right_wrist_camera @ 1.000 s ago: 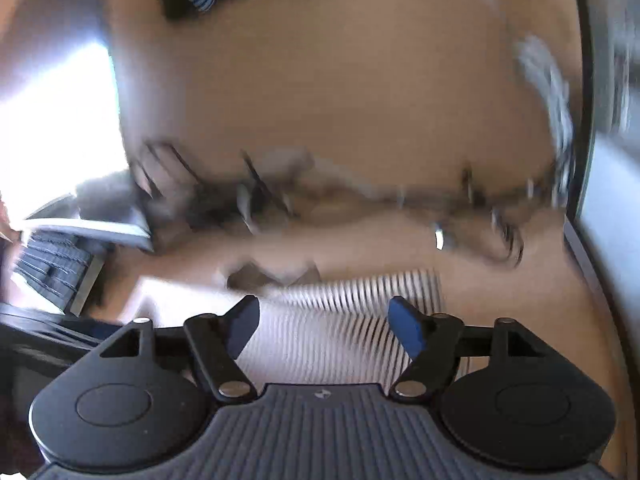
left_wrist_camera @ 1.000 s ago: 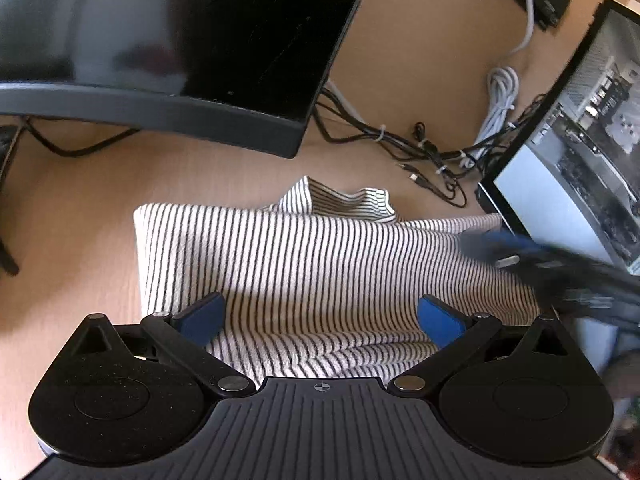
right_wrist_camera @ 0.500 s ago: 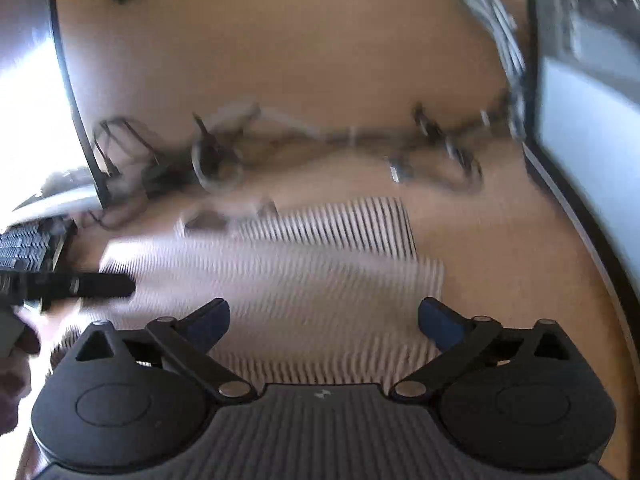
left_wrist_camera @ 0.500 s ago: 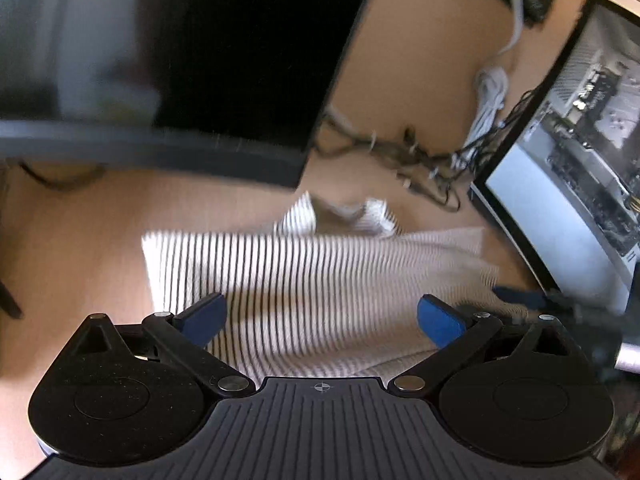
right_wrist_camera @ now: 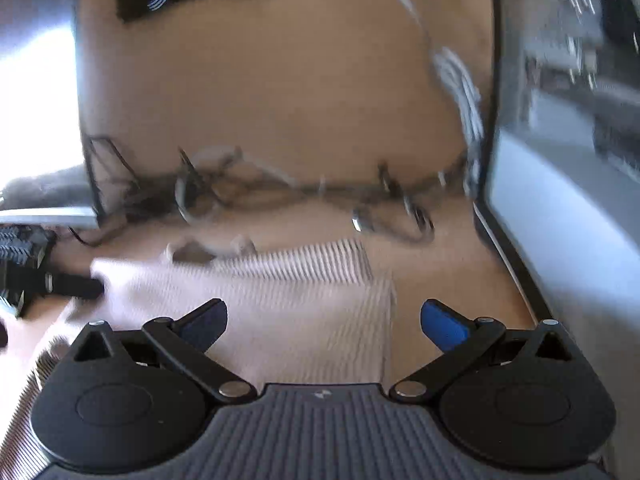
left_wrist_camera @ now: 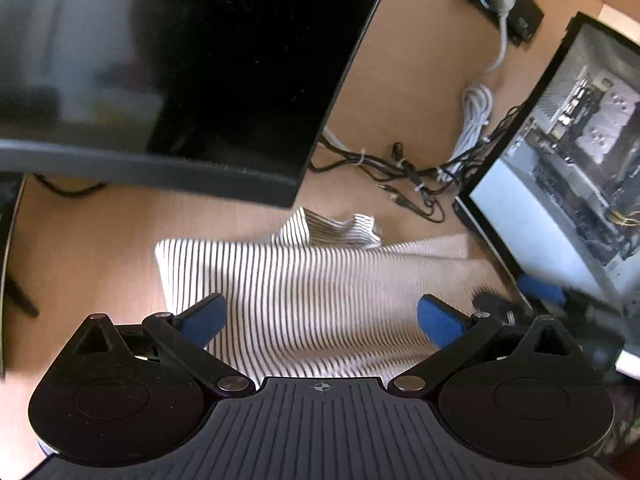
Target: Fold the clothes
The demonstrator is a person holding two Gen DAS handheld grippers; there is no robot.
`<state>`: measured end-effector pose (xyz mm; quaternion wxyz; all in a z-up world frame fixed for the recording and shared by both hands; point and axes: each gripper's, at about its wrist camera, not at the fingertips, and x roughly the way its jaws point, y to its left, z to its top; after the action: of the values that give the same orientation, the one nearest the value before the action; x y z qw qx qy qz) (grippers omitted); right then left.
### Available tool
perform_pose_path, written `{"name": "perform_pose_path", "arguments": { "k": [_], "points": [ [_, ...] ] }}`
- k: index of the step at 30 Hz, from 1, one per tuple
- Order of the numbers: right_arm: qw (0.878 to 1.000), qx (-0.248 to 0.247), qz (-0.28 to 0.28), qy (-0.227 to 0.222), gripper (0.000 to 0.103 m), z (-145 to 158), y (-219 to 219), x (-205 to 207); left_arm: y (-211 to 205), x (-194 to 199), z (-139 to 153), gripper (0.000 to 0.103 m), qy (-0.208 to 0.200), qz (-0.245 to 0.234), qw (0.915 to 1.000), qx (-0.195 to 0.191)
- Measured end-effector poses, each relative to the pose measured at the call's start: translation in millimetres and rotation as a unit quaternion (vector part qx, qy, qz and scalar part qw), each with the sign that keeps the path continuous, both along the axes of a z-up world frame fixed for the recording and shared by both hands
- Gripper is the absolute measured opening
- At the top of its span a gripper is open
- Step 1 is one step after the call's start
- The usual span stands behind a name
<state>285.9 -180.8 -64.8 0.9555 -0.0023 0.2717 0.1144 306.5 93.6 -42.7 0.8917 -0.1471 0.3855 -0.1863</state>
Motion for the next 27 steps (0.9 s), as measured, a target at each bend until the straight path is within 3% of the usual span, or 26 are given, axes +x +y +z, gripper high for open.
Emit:
{"name": "perform_pose_path", "arguments": {
  "k": [3,7,8,13,21,27],
  "points": [
    [0.999,0.036,0.026,0.020,0.103,-3.1,12.5,10.8,-0.9,-4.8,-15.0,0.103,0.025,-0.006,0.9996,-0.009],
    [0.990,0.100,0.026,0.098,0.103,-31.6,18.8,29.7,-3.6,-5.2,-21.6,0.103,0.016,-0.013,0.9998,0.003],
    [0.990,0.102,0.019,0.096,0.103,-36.9,19.2,29.1,-2.9,-4.7,-22.1,0.103,0.015,-0.015,0.9998,0.002],
    [0.994,0.048,0.037,0.089,0.103,-38.2,31.6,22.6,3.1,-3.5,-26.1,0.103,0.009,-0.019,0.9997,-0.010],
    [0.989,0.052,0.058,0.124,0.103,-34.2,28.8,29.0,4.3,-2.5,-26.7,0.103,0.010,0.000,0.9996,-0.025],
    [0.991,0.034,0.058,0.118,0.101,-29.8,22.1,9.6,-5.4,-5.7,-24.3,0.103,0.008,-0.014,0.9999,-0.004]
  ]
}}
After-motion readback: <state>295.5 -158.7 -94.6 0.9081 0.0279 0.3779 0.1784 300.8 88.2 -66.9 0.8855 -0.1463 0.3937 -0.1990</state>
